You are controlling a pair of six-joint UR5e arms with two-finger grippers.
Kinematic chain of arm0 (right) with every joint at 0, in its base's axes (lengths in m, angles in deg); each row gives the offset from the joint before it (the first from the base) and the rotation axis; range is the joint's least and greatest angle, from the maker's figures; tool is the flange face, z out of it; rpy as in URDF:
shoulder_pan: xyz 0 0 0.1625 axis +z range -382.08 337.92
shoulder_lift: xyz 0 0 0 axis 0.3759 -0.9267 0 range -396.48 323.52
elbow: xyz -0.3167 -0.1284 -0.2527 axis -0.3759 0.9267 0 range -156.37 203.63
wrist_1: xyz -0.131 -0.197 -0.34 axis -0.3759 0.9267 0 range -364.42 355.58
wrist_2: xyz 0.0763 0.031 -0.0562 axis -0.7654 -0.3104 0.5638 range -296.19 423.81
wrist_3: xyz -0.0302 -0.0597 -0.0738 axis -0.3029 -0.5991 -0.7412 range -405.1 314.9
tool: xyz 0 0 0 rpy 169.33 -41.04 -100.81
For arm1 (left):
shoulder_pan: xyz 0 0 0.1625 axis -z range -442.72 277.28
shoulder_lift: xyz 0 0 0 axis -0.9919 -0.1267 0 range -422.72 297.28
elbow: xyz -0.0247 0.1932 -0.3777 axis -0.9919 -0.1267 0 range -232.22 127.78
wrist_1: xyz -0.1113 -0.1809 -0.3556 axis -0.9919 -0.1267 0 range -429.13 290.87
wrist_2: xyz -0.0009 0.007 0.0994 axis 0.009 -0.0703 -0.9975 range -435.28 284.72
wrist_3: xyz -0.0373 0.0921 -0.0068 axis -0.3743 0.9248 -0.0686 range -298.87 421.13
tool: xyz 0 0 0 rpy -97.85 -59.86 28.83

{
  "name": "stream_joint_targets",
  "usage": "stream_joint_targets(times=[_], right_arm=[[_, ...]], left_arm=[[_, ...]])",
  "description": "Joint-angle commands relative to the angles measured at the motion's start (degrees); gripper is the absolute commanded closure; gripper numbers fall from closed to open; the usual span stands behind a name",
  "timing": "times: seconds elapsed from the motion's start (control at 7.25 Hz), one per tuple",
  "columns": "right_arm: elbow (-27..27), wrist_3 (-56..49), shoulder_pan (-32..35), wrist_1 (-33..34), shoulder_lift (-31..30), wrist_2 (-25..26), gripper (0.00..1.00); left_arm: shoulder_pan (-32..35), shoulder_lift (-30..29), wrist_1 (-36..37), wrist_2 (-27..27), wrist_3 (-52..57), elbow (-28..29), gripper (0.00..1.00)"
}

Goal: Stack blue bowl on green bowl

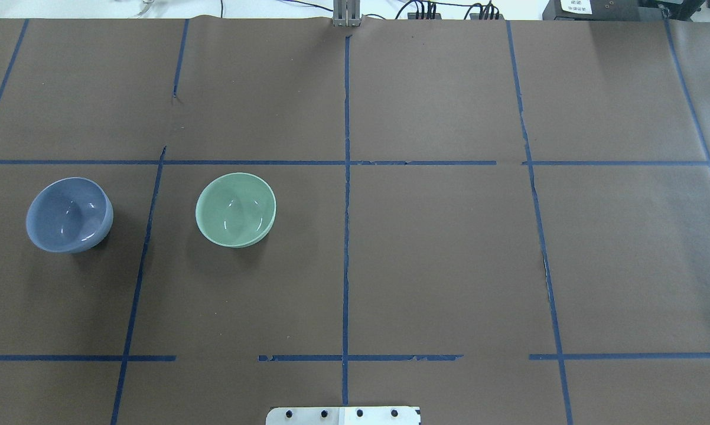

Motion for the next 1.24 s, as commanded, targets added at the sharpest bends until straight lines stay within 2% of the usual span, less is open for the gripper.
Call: stream_joint_targets(times=[0.0, 0.14, 0.41, 0.69, 1.1], right_arm=[[0.0, 0.0, 0.0, 0.0, 0.0, 0.0, 0.00], [0.0, 0.0, 0.0, -0.1, 0.0, 0.0, 0.00], [0.0, 0.0, 0.0, 0.0, 0.0, 0.0, 0.00], [0.0, 0.0, 0.0, -0.1, 0.0, 0.0, 0.00], [0.0, 0.0, 0.0, 0.0, 0.0, 0.0, 0.00]], left_arm=[[-9.7, 0.3, -8.6, -1.9, -18.5, -2.7, 0.00], [-14.6, 0.5, -8.8, -5.1, -24.9, -5.0, 0.00], [-25.3, 0.5, -15.2, -14.6, -35.1, -2.8, 0.00], [-28.2, 0.6, -24.9, -15.7, -37.7, 3.7, 0.00], [-29.1, 1.9, -28.2, -15.7, -37.2, 5.4, 0.00]])
